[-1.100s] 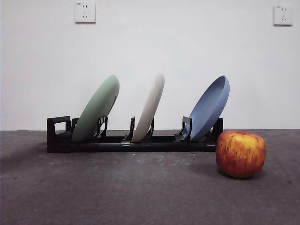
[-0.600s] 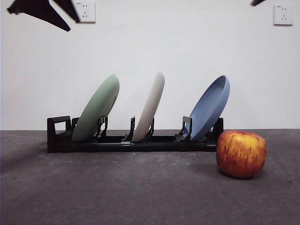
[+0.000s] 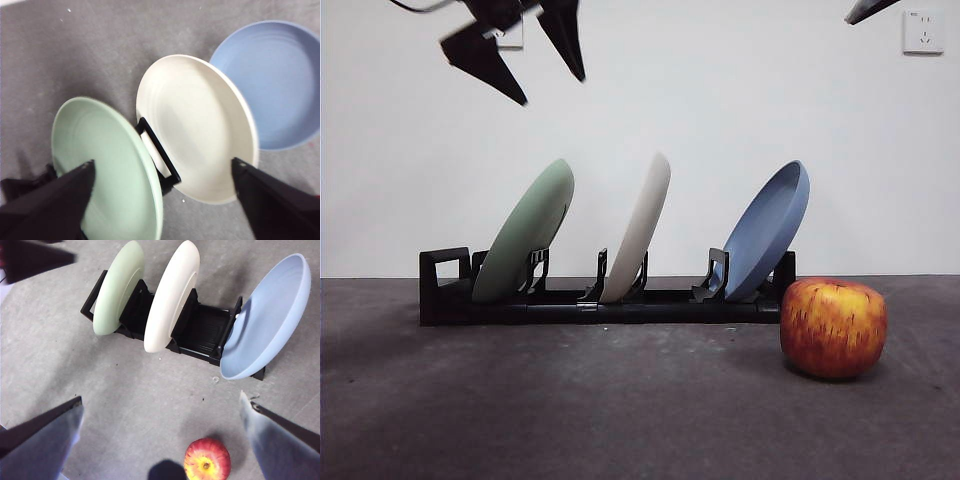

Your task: Take the green plate from the plate rack,put the plate on the table,take the apple from the table,put the apple in the plate

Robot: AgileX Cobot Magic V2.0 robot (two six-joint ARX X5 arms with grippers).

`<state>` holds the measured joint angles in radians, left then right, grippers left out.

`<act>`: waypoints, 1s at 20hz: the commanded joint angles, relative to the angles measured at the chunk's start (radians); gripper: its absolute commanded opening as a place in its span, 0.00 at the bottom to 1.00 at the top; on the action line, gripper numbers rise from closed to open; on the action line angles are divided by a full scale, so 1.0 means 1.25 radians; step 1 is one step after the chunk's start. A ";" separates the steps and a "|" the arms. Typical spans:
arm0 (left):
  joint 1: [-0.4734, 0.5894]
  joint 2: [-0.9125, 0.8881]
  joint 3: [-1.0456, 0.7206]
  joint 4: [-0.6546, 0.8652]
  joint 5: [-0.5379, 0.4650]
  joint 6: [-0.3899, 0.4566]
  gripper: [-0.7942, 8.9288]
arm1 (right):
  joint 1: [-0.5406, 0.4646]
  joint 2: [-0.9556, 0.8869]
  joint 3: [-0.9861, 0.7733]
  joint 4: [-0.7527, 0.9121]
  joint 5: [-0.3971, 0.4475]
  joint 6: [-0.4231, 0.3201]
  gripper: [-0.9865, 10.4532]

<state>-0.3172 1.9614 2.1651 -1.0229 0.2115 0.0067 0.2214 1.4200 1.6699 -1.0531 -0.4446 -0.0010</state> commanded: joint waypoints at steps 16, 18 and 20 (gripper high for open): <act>-0.003 0.125 0.041 -0.063 -0.062 -0.005 0.49 | 0.002 0.003 0.003 0.005 0.006 0.006 0.58; -0.004 0.130 0.041 -0.063 -0.062 -0.005 0.49 | 0.002 0.003 0.003 0.005 0.006 0.006 0.58; -0.004 0.132 0.041 -0.060 -0.062 -0.005 0.49 | 0.002 0.003 0.003 0.005 0.006 0.006 0.58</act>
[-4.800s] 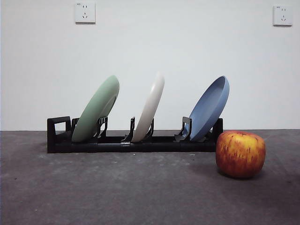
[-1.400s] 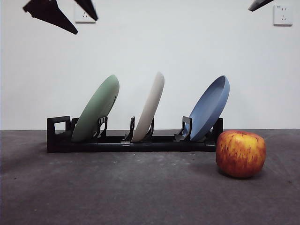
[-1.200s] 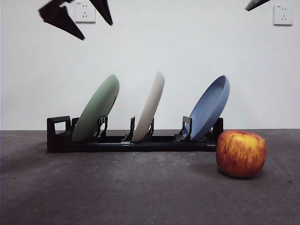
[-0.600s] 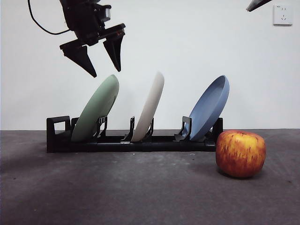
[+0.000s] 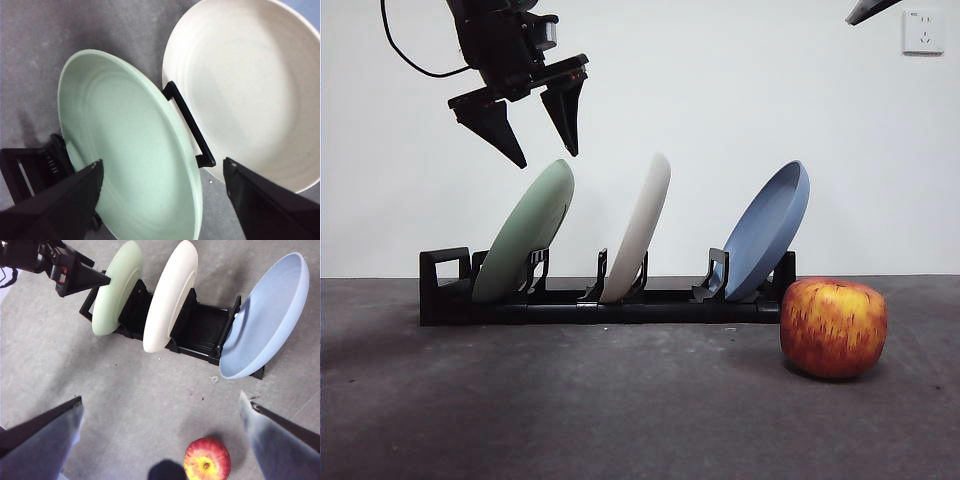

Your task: Take the green plate from the plate rack,put the plate on the table,take the apple from the table,put the apple in the plate

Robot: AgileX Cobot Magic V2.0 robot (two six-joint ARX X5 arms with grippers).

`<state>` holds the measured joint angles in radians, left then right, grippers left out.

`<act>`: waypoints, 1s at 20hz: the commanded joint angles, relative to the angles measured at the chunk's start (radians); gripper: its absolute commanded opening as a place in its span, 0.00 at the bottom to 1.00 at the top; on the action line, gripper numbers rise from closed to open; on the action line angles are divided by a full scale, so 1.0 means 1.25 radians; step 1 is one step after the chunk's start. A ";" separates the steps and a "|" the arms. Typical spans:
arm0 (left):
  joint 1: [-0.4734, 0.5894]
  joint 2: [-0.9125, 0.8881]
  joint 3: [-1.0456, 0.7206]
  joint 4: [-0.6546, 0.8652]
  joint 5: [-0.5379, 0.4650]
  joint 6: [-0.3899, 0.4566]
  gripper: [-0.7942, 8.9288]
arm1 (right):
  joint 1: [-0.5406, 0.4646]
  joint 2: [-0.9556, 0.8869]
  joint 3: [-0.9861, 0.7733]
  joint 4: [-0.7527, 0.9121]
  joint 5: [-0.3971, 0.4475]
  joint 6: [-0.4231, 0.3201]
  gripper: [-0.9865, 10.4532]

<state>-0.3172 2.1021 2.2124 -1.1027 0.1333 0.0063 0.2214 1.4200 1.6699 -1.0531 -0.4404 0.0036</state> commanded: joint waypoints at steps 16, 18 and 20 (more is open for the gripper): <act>-0.021 0.054 0.002 0.016 0.006 -0.010 0.19 | 0.002 0.003 0.003 0.005 0.003 0.003 0.58; -0.025 0.053 0.003 0.022 0.006 -0.010 0.08 | 0.002 0.003 0.003 0.005 0.003 0.003 0.58; -0.026 0.053 0.014 0.015 0.006 -0.011 0.07 | 0.002 0.003 0.003 0.005 0.006 0.003 0.58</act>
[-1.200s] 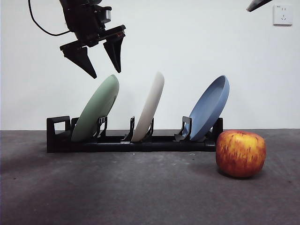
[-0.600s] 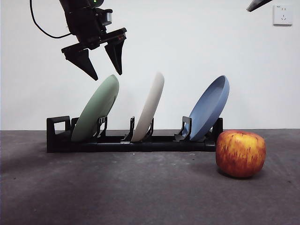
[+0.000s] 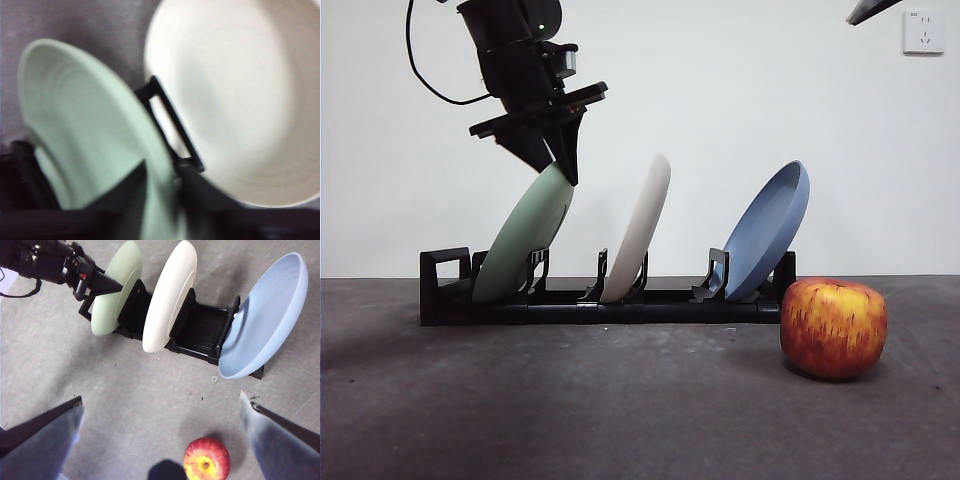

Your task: Take the green plate from the plate rack,put the plate on the table,take the apple from the table,put the apple in the plate

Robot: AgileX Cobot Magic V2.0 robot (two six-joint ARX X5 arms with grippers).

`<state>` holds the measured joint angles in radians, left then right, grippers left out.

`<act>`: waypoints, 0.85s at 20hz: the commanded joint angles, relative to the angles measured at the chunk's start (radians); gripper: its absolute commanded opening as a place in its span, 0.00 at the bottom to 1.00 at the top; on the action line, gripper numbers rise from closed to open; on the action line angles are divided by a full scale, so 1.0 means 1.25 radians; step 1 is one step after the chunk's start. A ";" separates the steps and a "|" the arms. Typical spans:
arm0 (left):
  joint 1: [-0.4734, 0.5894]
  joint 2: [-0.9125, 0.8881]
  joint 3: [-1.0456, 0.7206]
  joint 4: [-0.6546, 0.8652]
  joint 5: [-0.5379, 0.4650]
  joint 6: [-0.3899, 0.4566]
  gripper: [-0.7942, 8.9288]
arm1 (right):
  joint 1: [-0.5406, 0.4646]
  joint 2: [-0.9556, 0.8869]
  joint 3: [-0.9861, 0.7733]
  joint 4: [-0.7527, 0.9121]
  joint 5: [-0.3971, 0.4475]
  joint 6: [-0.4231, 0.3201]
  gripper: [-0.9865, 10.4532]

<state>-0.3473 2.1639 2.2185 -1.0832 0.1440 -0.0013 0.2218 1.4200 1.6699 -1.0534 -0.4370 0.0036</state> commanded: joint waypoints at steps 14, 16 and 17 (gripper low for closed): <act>-0.066 -0.023 0.487 -0.196 0.122 -0.014 0.07 | 0.001 0.003 0.003 0.008 0.009 0.002 0.58; -0.101 -0.067 0.489 -0.199 0.123 -0.001 0.07 | 0.001 0.003 0.003 0.011 0.009 -0.002 0.58; -0.131 -0.088 0.488 -0.201 0.082 0.020 0.07 | 0.001 0.003 0.003 0.011 0.009 -0.006 0.58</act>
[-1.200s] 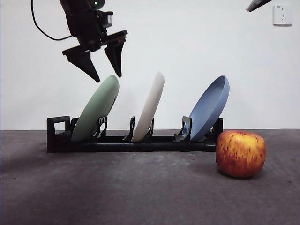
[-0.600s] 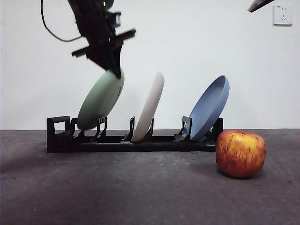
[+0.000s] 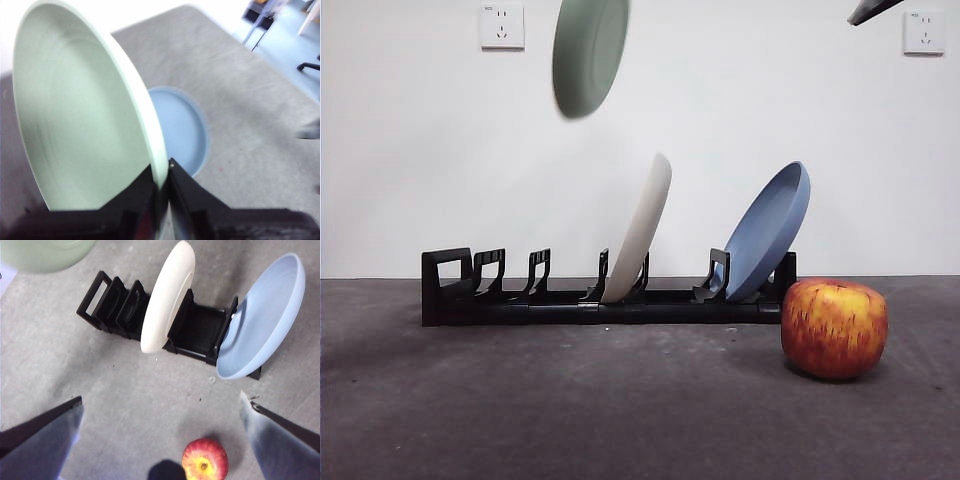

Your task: Take the green plate from the plate rack,put the plate on the table,take the apple from the table,put the apple in the plate

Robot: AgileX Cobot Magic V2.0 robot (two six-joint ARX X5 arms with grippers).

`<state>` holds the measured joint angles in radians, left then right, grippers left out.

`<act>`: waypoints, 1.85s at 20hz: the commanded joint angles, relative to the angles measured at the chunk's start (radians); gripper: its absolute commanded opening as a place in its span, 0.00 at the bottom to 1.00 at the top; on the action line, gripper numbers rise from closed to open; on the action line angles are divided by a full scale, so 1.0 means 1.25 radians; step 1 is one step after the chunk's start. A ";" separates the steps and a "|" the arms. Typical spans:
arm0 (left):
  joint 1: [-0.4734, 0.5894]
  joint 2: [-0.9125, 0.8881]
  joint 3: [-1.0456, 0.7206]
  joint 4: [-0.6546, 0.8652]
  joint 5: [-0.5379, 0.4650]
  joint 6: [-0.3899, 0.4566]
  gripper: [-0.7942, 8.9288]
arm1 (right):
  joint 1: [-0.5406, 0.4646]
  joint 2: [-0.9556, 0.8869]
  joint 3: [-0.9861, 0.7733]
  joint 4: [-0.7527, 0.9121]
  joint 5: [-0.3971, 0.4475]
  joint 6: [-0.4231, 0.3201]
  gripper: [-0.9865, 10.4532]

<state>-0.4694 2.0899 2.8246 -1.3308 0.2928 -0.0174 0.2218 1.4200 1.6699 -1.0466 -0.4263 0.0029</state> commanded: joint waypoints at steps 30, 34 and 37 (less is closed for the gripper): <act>-0.458 -0.389 -1.310 0.464 -0.501 -0.143 0.07 | 0.001 0.003 0.003 -0.040 0.110 0.016 0.50; -0.483 -0.278 -1.310 0.536 -0.501 -0.121 0.07 | 0.001 0.003 0.003 -0.038 0.110 0.016 0.50; -0.493 -0.210 -1.310 0.594 -0.500 -0.108 0.07 | 0.001 0.003 0.003 -0.032 0.110 0.016 0.50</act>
<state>-1.0813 1.7985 1.1995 -0.5861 -0.3855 -0.1429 0.2214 1.4200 1.6699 -1.0958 -0.2874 0.0151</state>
